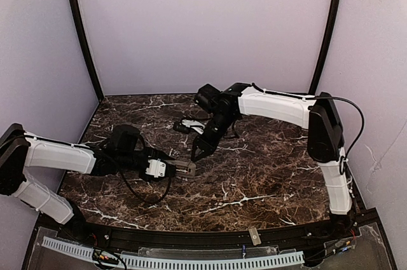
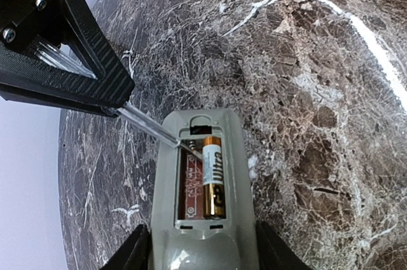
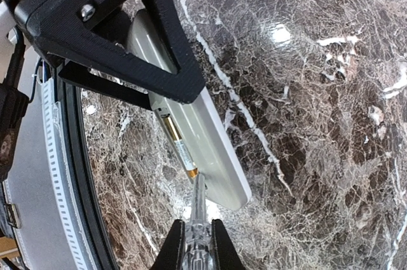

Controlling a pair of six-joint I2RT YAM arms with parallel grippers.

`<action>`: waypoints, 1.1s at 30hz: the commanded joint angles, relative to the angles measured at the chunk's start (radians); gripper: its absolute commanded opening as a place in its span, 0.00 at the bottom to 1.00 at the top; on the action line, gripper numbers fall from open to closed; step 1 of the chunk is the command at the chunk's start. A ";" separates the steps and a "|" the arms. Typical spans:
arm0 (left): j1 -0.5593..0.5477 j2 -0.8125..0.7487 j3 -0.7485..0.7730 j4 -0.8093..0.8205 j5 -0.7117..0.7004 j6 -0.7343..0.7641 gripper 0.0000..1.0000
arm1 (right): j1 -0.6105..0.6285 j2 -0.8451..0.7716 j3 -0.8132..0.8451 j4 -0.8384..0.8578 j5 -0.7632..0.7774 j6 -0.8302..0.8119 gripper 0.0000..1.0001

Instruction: Unload the batteries from the remote control

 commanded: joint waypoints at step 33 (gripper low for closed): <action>-0.010 -0.063 0.033 0.168 0.113 -0.017 0.00 | 0.016 -0.054 -0.116 0.126 -0.080 0.030 0.00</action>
